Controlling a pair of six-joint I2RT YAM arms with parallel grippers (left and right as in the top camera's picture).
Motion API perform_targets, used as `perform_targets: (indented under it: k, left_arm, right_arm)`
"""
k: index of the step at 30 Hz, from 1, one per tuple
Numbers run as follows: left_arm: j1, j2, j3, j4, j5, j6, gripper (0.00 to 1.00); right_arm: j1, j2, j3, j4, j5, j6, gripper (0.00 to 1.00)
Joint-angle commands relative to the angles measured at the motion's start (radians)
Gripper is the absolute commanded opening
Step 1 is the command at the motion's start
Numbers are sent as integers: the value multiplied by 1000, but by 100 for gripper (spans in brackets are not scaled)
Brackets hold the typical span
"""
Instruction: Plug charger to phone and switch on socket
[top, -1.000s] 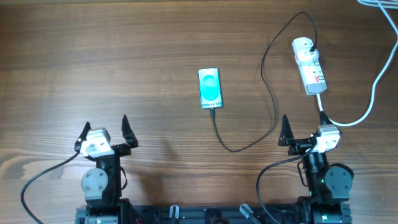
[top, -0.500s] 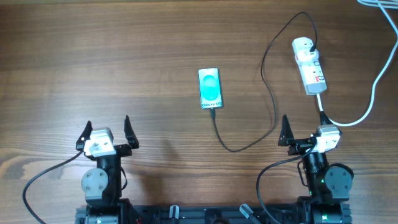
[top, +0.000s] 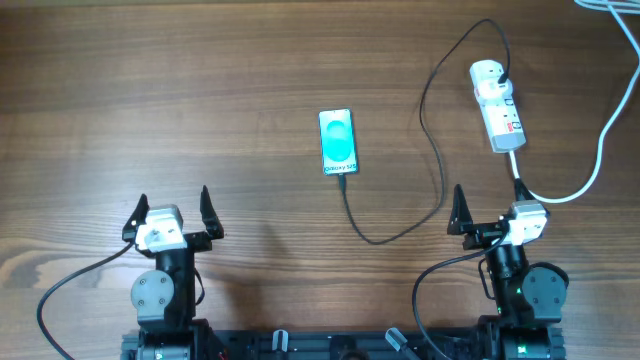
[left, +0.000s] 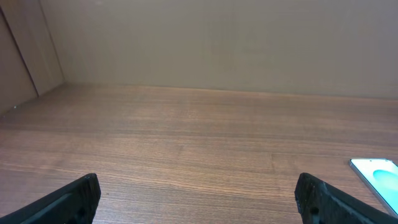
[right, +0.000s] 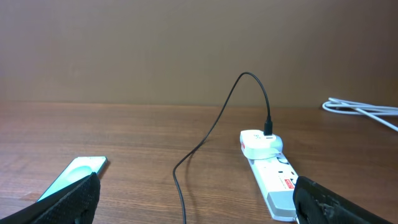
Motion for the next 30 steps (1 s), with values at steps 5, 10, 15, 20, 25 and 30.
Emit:
perform_targets:
  k: [5,10,15,20,25,30]
  left_arm:
    - [9,-10,-4,-2,8,19,100]
    - [9,-10,-4,-2,9,19,100]
    - [9,-10,-4,-2,9,19,100]
    - [9,-10,-4,-2,8,19,100]
    - [9,-10,-4,-2,9,19,100]
    - [9,-10,-4,-2,9,19,100]
  right_arm:
    - [3,-8,-1,5,17,-12,100]
    - [3,-8,-1,5,17,-12,100]
    - [3,-8,-1,5,17,-12,100]
    - [3,-11,-1,5,17,-12,100]
    - [7,-12,-1,5,17,-12,100]
    - [43,-12,-1,4,22,-14,100]
